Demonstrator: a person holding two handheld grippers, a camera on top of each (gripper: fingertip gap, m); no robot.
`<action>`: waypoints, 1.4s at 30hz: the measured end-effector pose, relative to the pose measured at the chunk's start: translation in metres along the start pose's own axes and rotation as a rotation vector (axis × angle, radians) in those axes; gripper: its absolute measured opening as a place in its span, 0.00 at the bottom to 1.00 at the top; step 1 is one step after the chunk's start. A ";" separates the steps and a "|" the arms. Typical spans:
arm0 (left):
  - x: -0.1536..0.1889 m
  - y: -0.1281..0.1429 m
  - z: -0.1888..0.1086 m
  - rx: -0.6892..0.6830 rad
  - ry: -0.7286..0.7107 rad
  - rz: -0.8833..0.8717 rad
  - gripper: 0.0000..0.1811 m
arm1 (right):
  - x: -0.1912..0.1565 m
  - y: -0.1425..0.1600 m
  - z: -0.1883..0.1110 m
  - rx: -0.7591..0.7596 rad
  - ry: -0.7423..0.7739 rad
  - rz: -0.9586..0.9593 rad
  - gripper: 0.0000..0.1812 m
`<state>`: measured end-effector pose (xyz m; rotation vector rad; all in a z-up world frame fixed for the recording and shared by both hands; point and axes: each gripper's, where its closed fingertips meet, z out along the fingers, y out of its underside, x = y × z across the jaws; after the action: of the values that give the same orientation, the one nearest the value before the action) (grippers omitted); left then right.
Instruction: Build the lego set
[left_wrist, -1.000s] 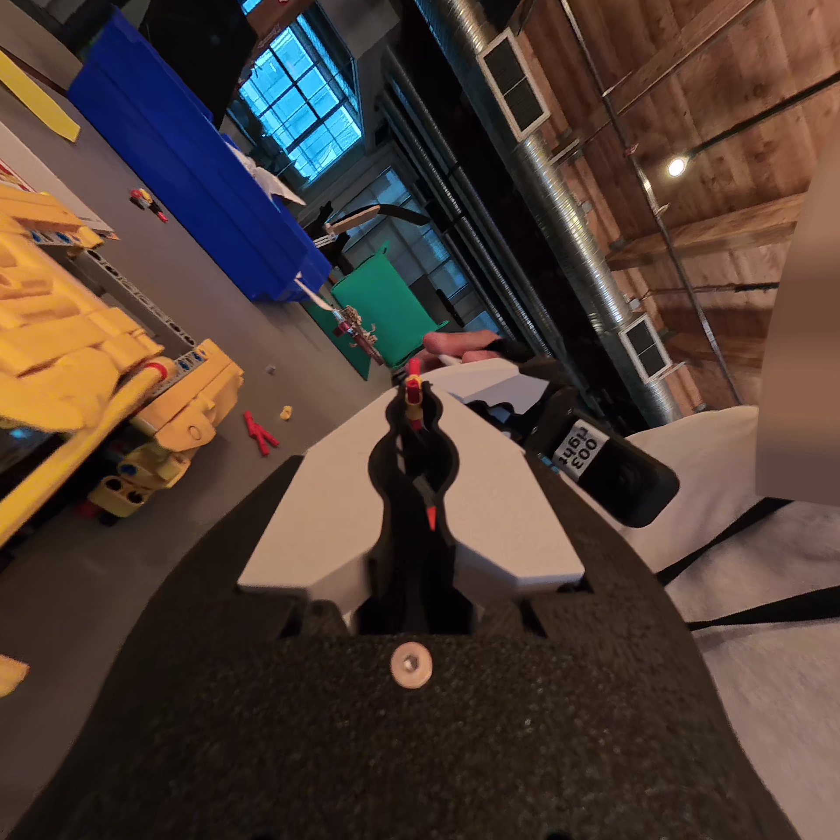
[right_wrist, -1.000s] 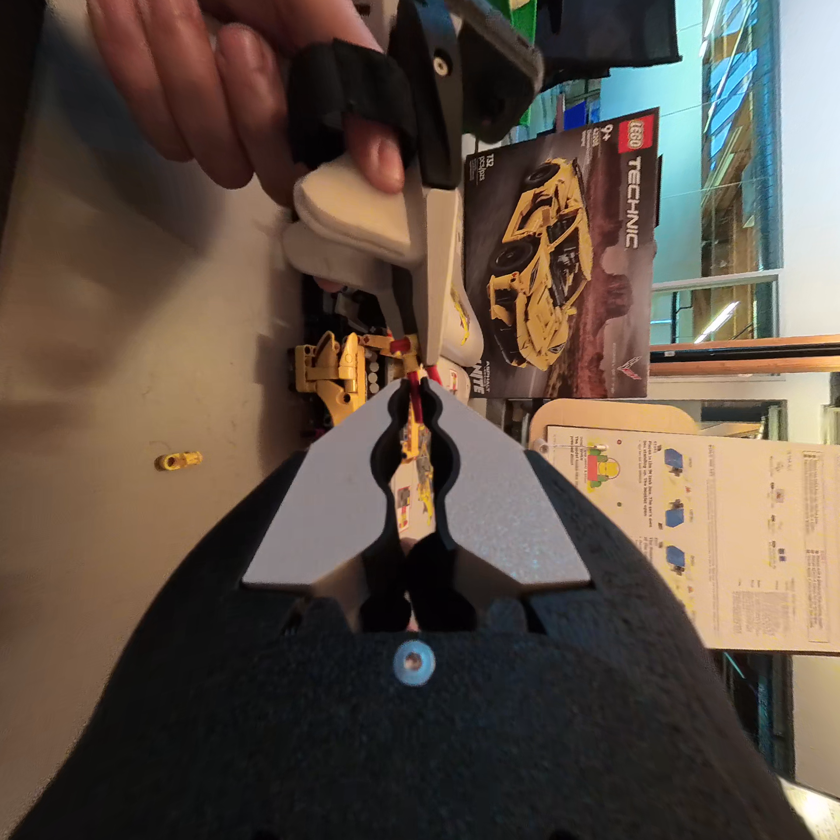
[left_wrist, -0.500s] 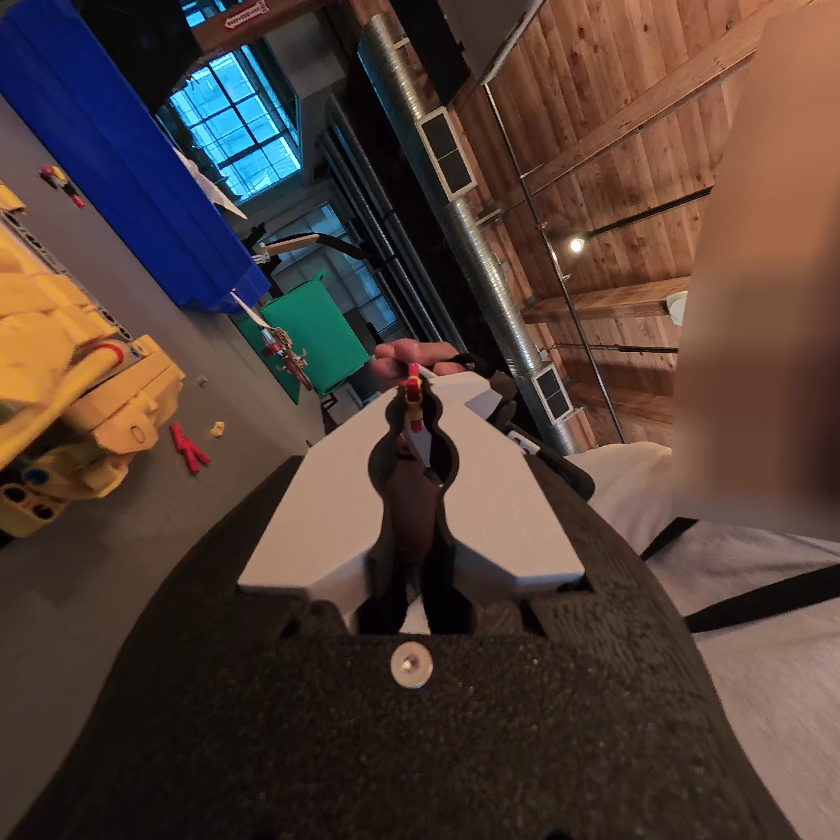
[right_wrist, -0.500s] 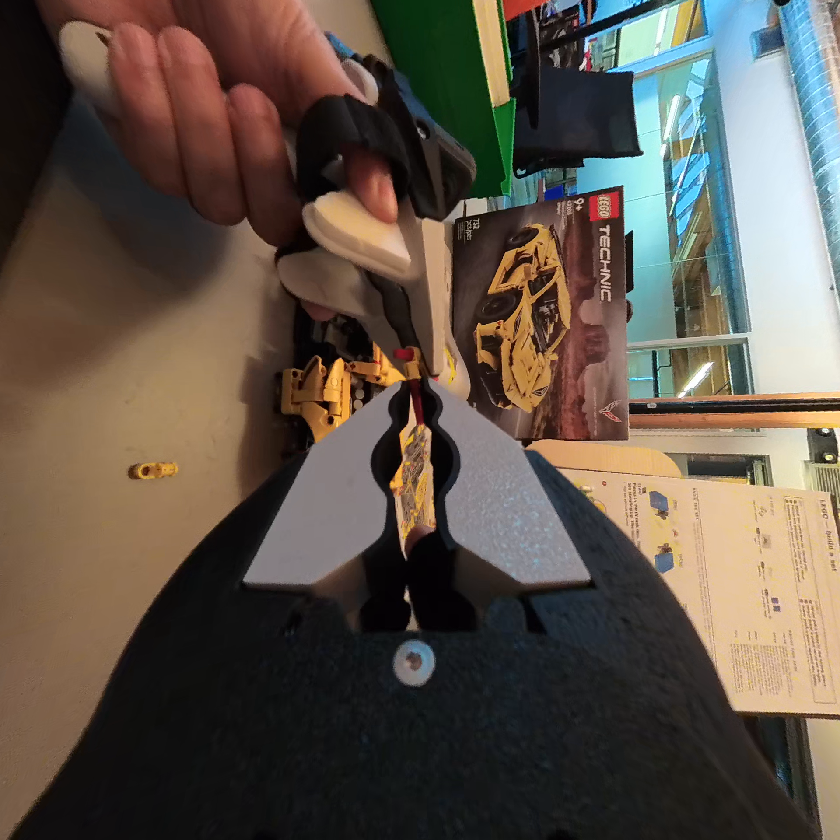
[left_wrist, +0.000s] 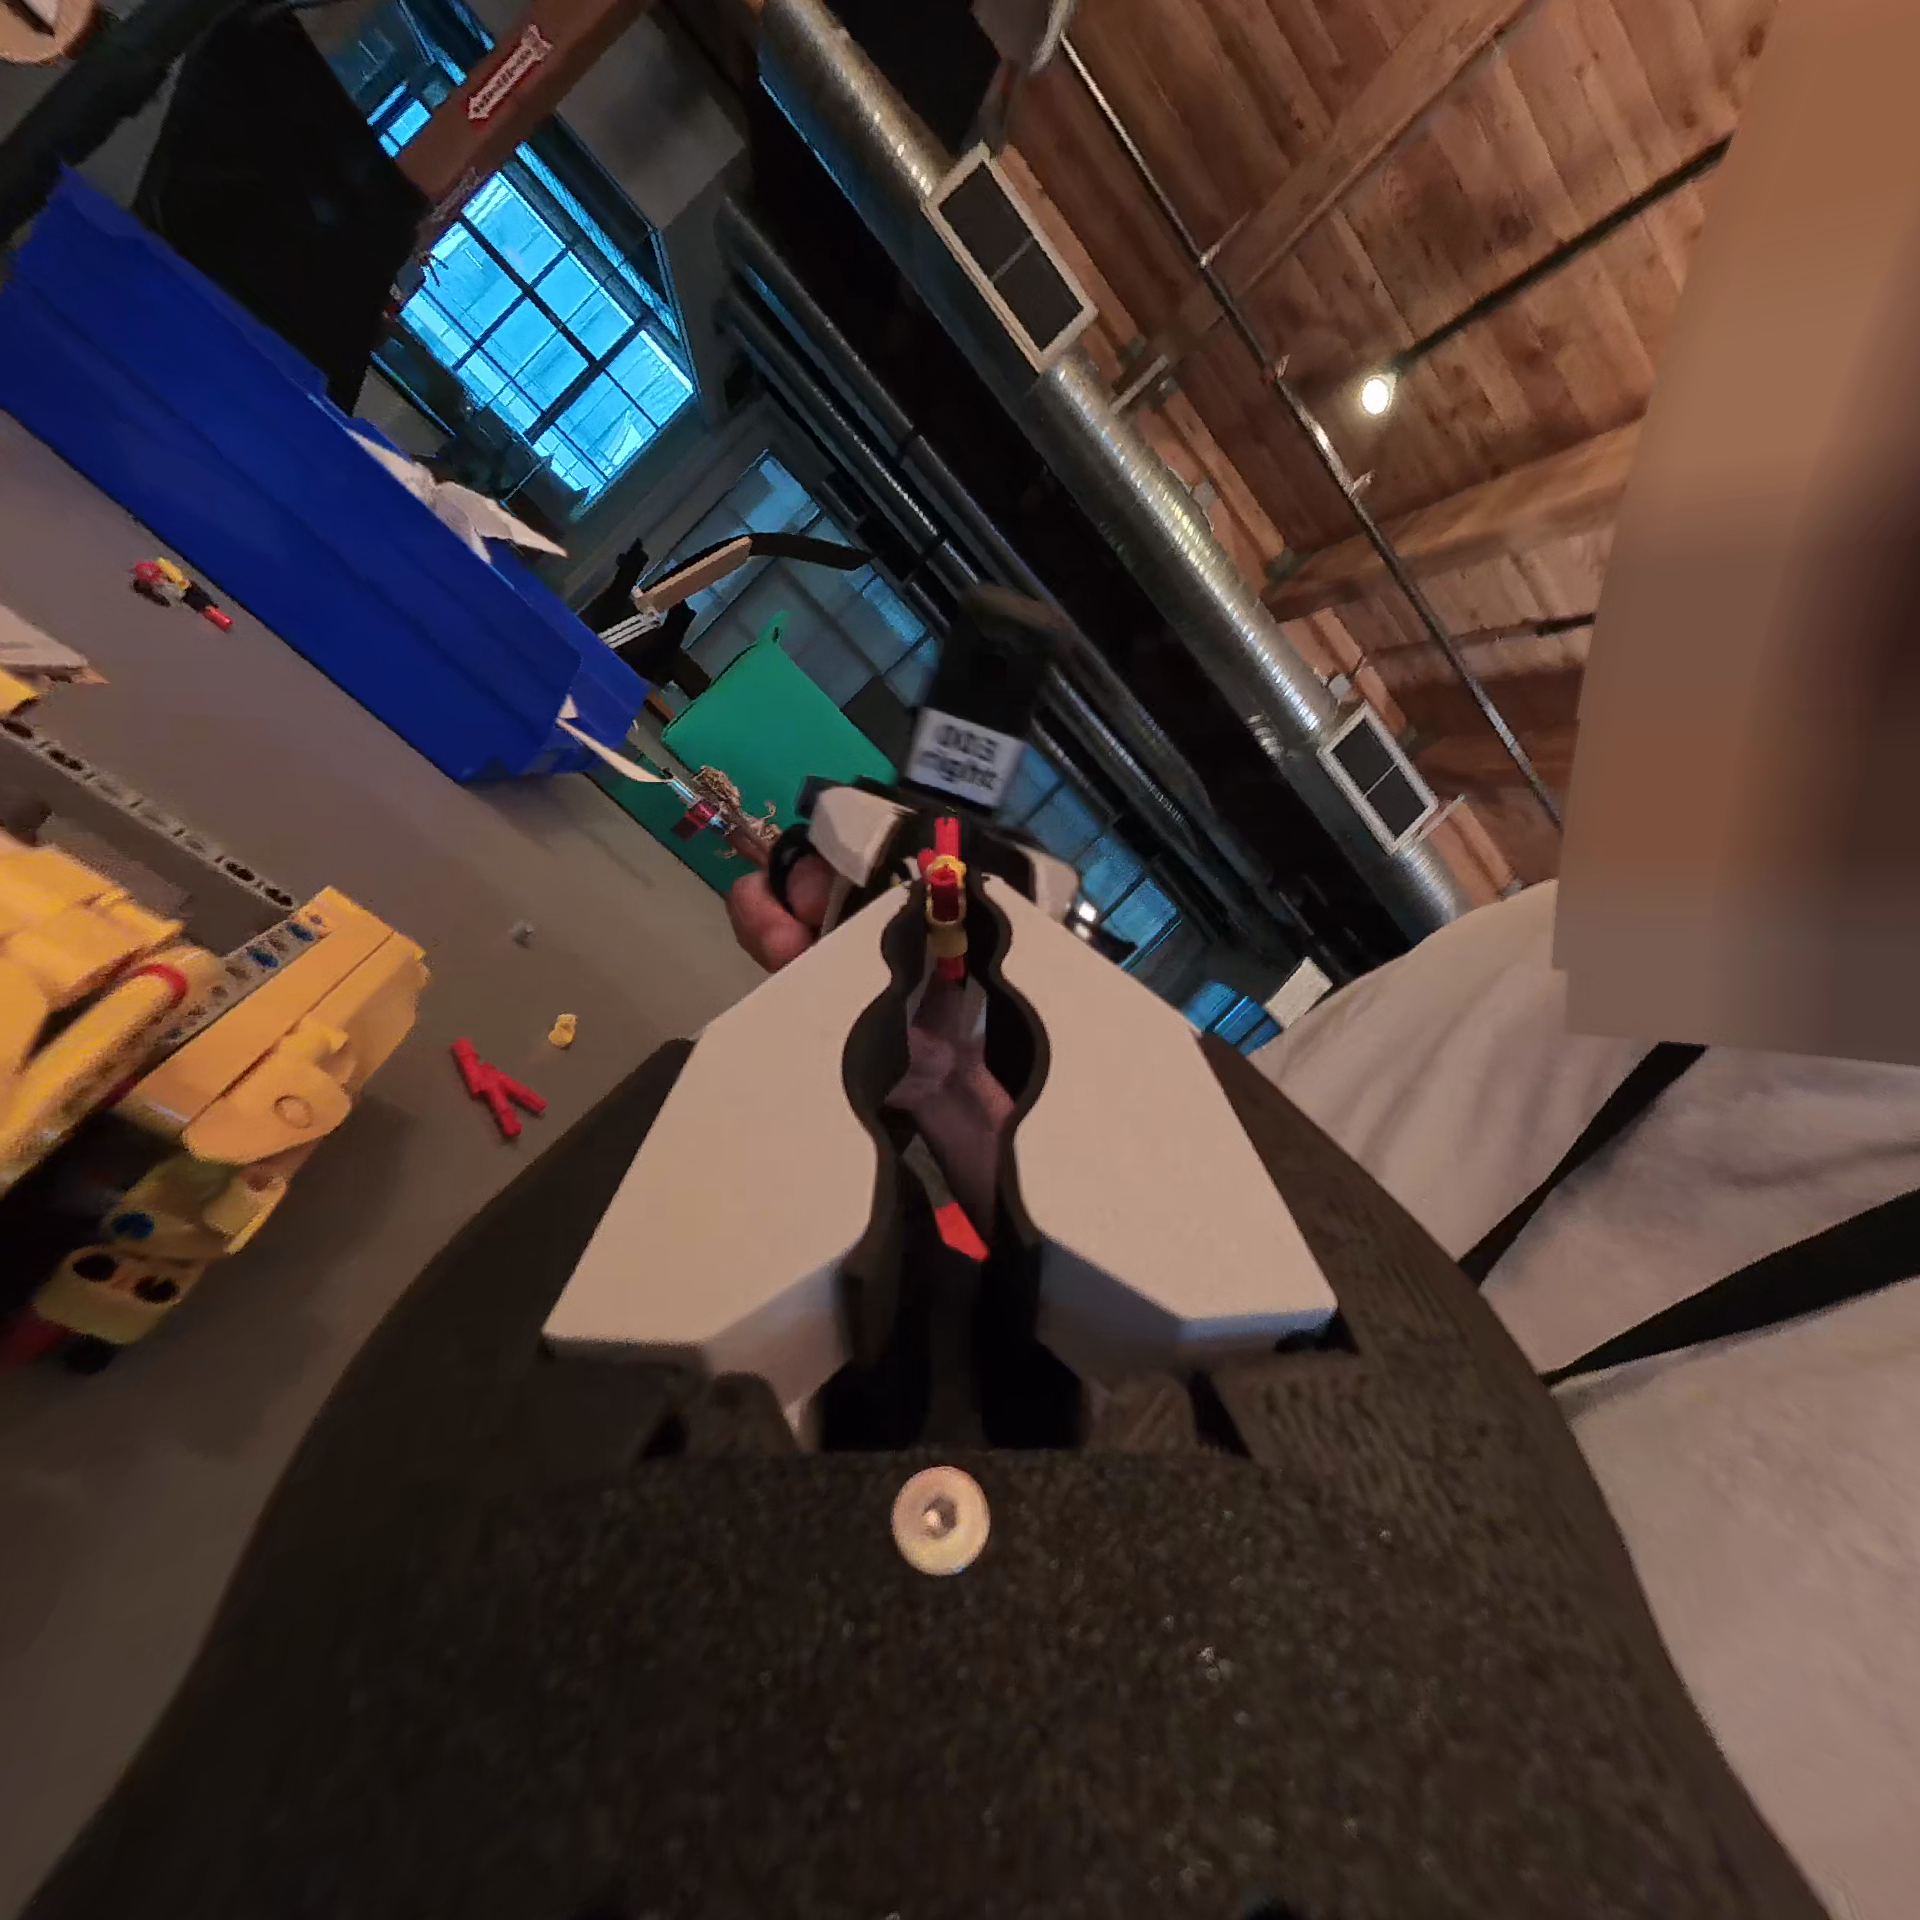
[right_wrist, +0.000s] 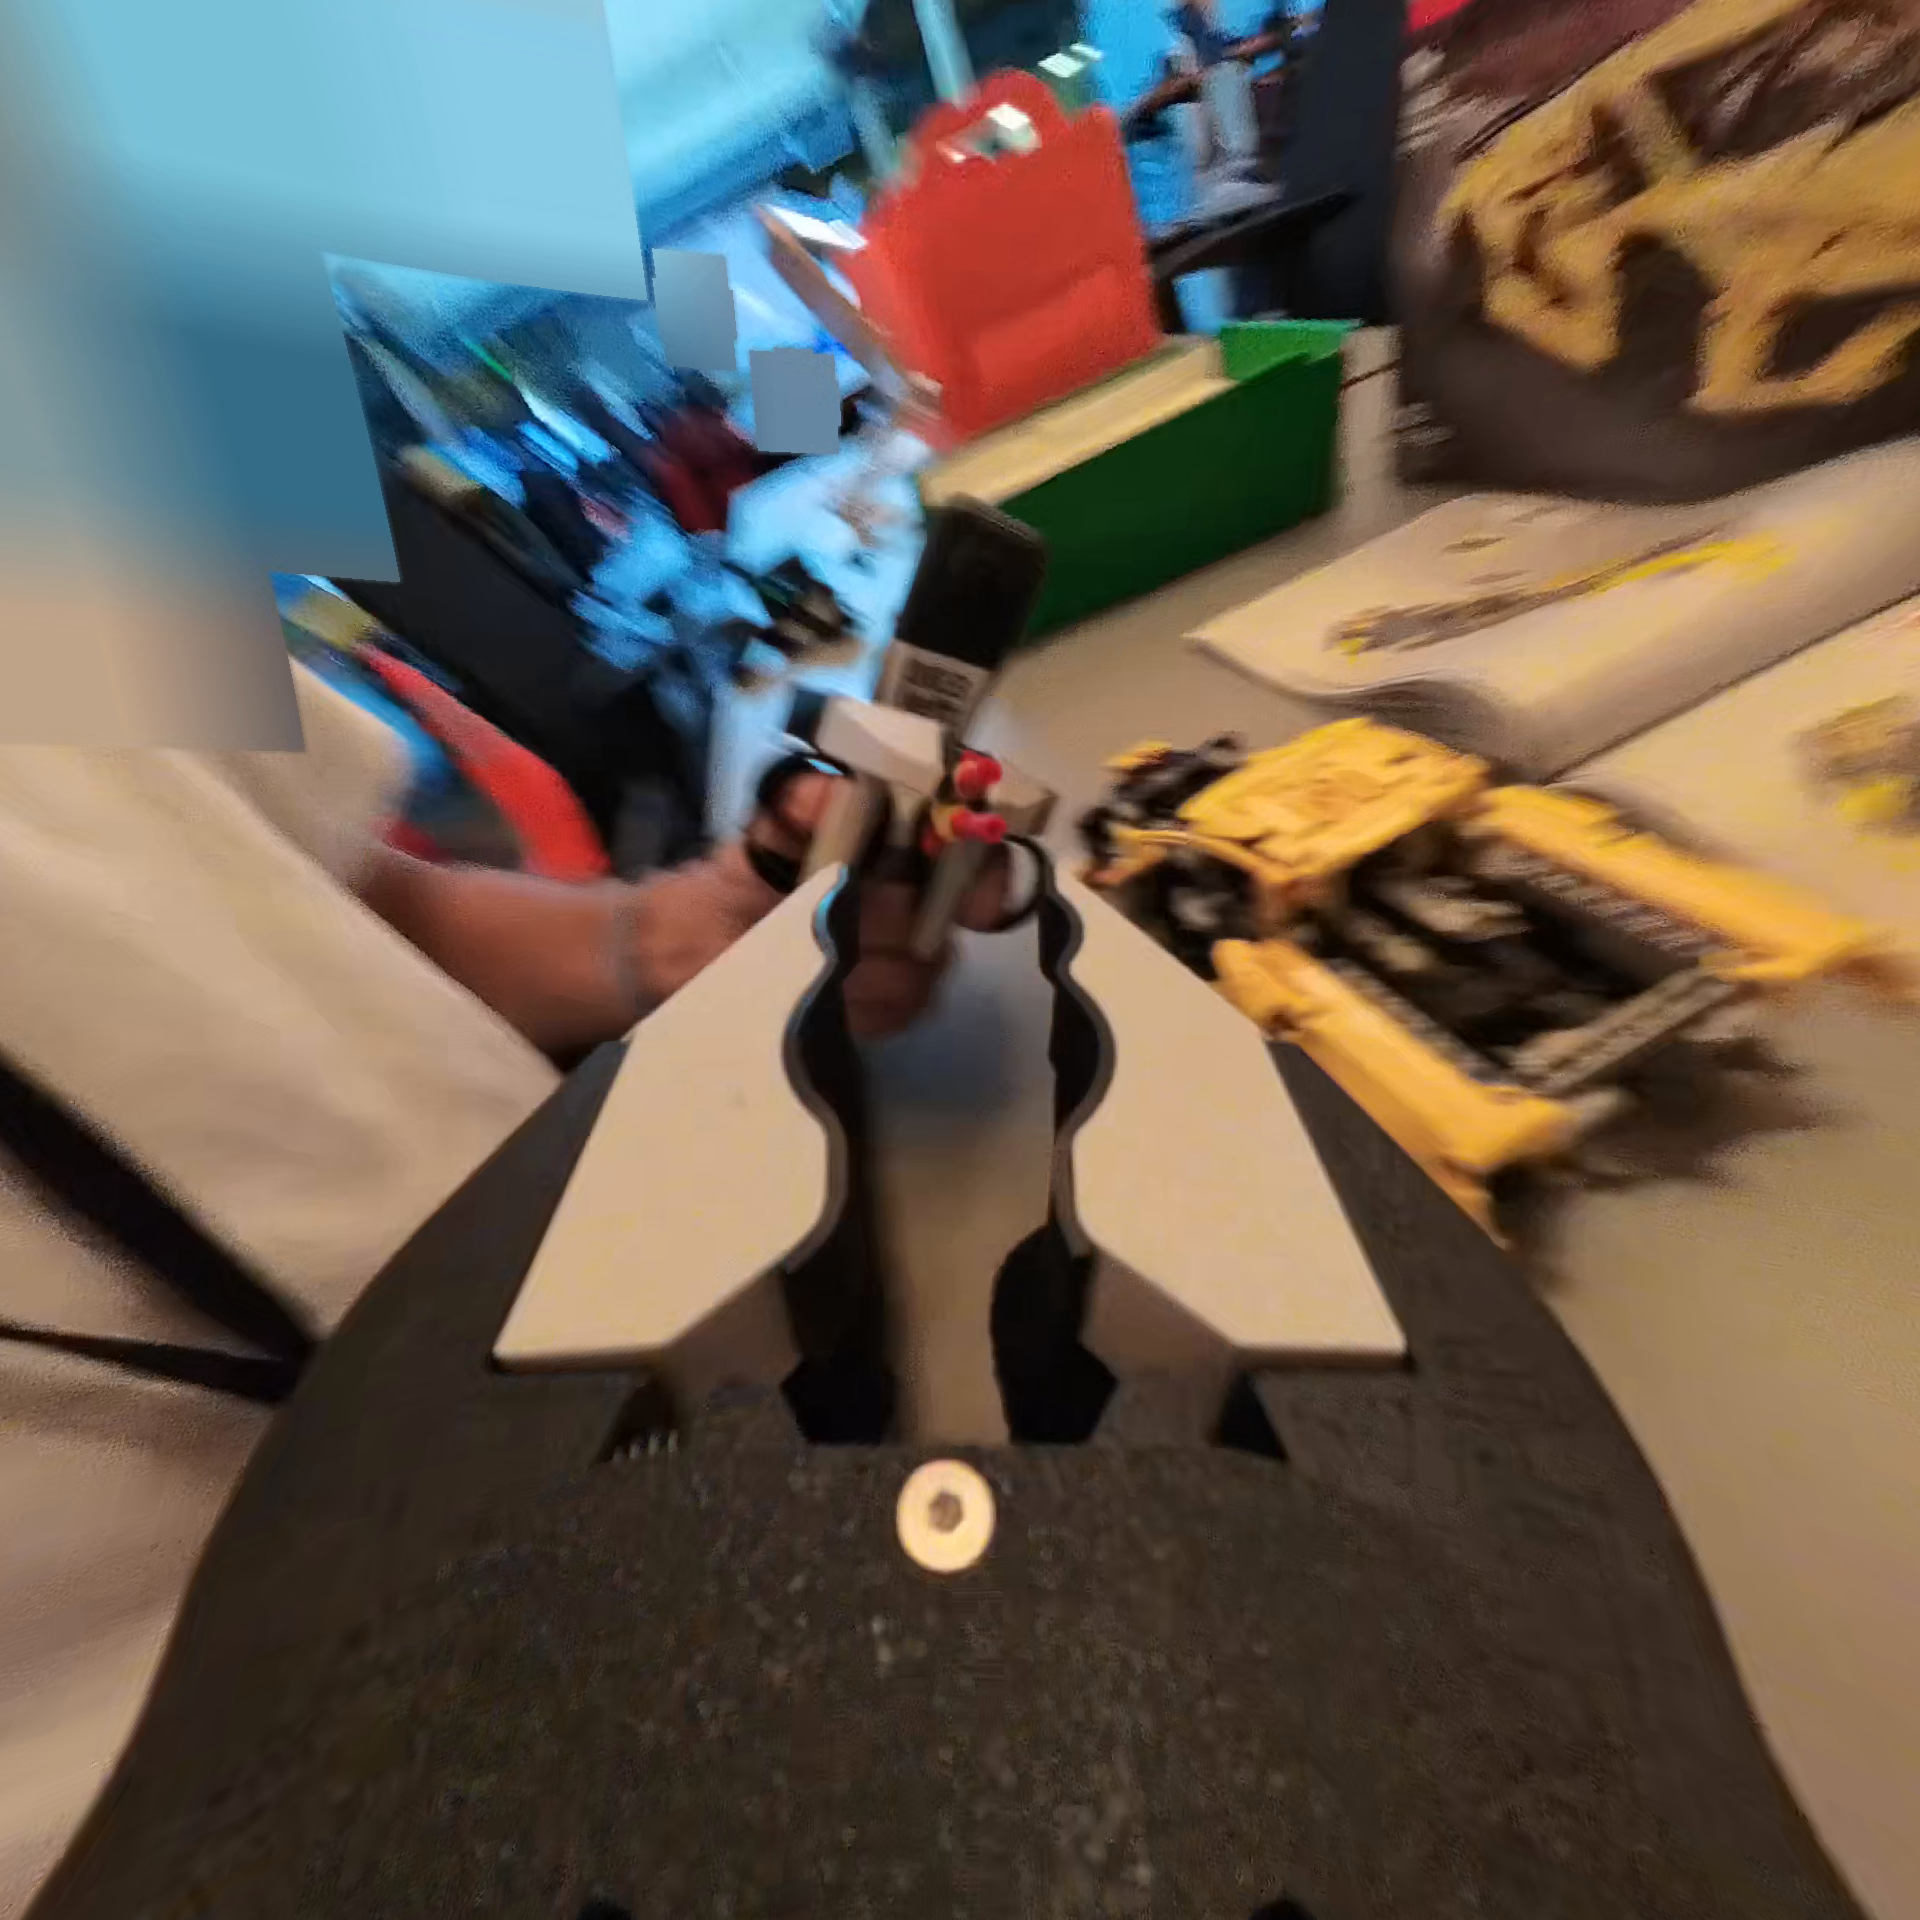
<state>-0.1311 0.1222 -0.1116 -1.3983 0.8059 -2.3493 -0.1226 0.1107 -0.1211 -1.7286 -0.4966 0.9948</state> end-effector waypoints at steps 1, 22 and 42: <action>0.002 0.002 0.001 -0.015 -0.001 0.026 0.03 | -0.003 -0.004 -0.001 0.034 -0.089 0.125 0.18; -0.002 0.013 0.008 -0.072 -0.058 0.104 0.04 | 0.000 0.006 0.003 0.032 -0.127 0.175 0.01; -0.009 0.015 0.010 -0.119 -0.107 0.124 0.06 | 0.006 0.008 -0.001 0.060 -0.134 0.260 0.01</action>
<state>-0.1184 0.1114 -0.1233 -1.4624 0.9857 -2.1454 -0.1188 0.1115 -0.1306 -1.7079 -0.3279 1.3039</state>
